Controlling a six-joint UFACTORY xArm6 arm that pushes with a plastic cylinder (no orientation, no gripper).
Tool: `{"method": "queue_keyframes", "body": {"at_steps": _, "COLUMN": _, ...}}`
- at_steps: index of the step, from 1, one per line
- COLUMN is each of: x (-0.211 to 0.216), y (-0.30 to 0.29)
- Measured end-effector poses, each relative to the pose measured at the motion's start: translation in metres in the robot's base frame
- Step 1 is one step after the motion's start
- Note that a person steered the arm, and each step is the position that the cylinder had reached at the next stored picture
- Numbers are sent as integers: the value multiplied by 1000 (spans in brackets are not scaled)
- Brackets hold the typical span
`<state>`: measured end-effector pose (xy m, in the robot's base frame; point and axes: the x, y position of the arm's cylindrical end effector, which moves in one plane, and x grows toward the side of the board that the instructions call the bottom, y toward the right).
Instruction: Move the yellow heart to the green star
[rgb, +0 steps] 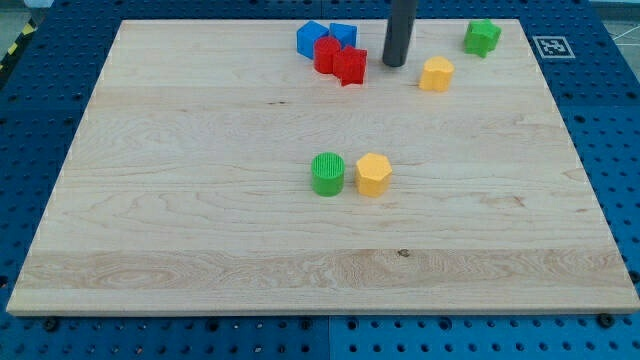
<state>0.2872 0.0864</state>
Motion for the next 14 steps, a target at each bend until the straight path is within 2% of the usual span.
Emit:
{"method": "queue_keyframes", "body": {"at_steps": 1, "x": 21, "y": -4}}
{"method": "queue_keyframes", "body": {"at_steps": 3, "x": 58, "y": 33}}
{"method": "queue_keyframes", "body": {"at_steps": 7, "x": 5, "y": 131}}
{"method": "queue_keyframes", "body": {"at_steps": 8, "x": 23, "y": 133}}
{"method": "queue_keyframes", "body": {"at_steps": 9, "x": 67, "y": 112}}
{"method": "queue_keyframes", "body": {"at_steps": 11, "x": 69, "y": 52}}
{"method": "queue_keyframes", "body": {"at_steps": 12, "x": 44, "y": 48}}
{"method": "queue_keyframes", "body": {"at_steps": 14, "x": 25, "y": 68}}
